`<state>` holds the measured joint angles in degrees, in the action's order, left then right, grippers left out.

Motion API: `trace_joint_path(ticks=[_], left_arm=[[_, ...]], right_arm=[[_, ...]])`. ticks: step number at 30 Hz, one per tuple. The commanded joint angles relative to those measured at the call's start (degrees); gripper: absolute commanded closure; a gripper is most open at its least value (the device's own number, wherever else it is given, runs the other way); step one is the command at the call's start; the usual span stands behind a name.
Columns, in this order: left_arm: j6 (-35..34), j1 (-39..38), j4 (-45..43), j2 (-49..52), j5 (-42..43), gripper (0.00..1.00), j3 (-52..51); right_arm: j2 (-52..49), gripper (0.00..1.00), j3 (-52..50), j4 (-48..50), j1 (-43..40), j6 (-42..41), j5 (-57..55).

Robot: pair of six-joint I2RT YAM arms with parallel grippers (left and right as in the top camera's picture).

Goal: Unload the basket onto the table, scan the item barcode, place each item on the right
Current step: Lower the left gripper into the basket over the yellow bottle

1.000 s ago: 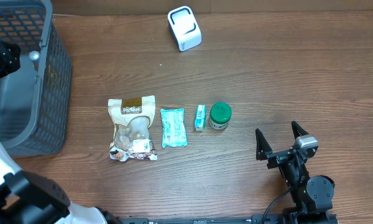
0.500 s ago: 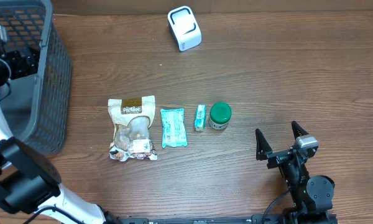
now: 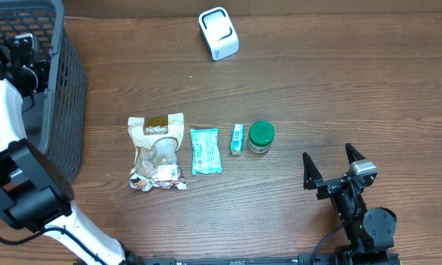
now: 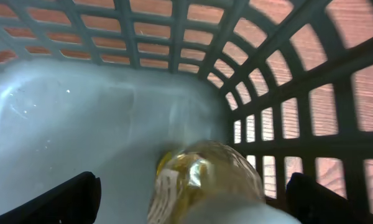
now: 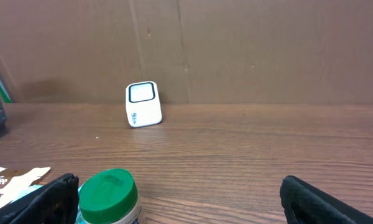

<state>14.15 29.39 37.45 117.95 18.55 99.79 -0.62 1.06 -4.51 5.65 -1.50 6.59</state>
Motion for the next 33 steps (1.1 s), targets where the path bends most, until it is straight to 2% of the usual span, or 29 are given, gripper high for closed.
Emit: trace_joint_path(ticks=[1, 6, 33], left_arm=[[1.09, -1.25, -0.20, 0.57, 0.09, 0.06, 0.92], [1.09, -1.25, -0.07, 0.57, 0.04, 0.00, 0.74], [1.09, -1.25, -0.04, 0.83, -0.13, 0.00, 0.70]], right_arm=[[0.46, 0.00, -0.61, 0.26, -0.26, 0.07, -0.50], [0.46, 0.00, -0.61, 0.26, -0.26, 0.07, -0.50], [0.46, 0.00, -0.61, 0.26, -0.26, 0.07, -0.50]])
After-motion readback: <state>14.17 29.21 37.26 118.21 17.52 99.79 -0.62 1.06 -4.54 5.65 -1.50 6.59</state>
